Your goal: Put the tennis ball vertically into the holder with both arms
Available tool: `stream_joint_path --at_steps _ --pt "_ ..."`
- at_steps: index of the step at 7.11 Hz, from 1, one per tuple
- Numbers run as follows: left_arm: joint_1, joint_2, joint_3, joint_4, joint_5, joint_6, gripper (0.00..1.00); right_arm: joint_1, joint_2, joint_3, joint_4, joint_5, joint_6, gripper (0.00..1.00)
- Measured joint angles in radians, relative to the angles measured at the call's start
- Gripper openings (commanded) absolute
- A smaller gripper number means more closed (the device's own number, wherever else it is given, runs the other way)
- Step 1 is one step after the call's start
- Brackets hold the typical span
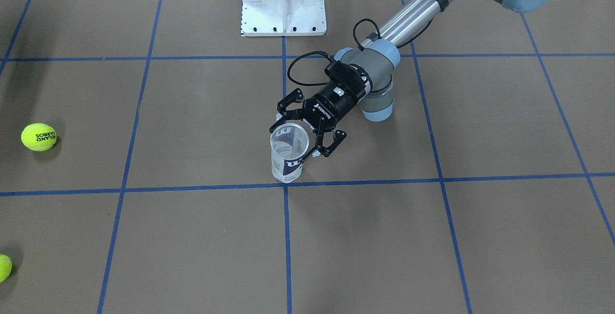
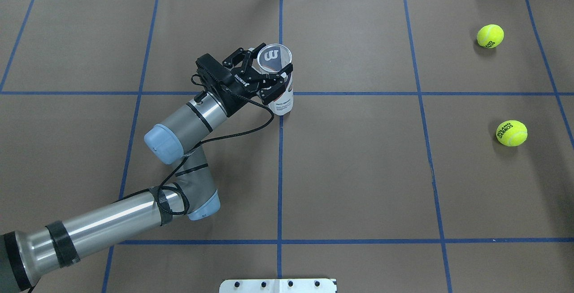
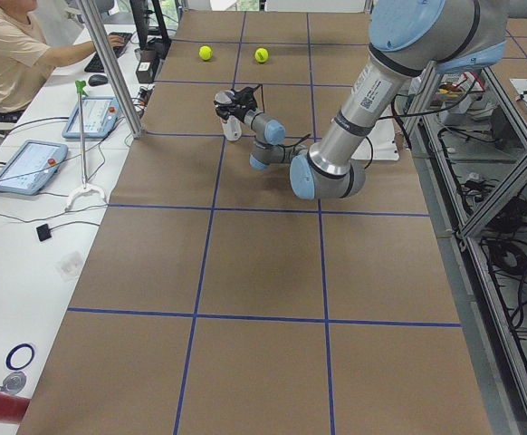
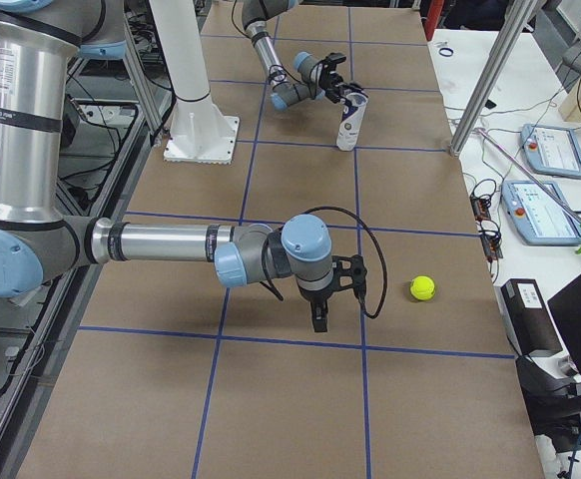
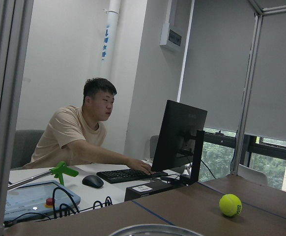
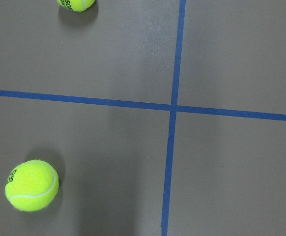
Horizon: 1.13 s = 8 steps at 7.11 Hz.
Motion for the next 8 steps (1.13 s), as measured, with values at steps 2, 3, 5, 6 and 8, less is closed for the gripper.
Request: stream_joint_path --at_steps 2,3,5,6,8 --pt "0.015 -0.001 -0.004 0.007 -0.003 0.045 0.92 -0.001 -0.001 0.002 0.000 0.003 0.005 0.99" --pt "0.034 -0.002 -0.006 0.008 -0.003 0.085 0.92 -0.003 -0.001 0.002 0.000 0.007 0.015 0.99" --pt "0.050 -0.002 -0.008 0.009 -0.003 0.115 0.92 -0.030 -0.001 0.014 0.001 0.008 0.075 0.98" --pt "0.052 -0.002 -0.007 0.010 -0.003 0.118 0.92 -0.057 0.000 0.033 0.002 0.006 0.126 0.98" --pt "0.052 -0.002 -0.007 0.010 -0.003 0.120 0.92 -0.129 -0.001 0.053 0.082 -0.015 0.274 0.99"
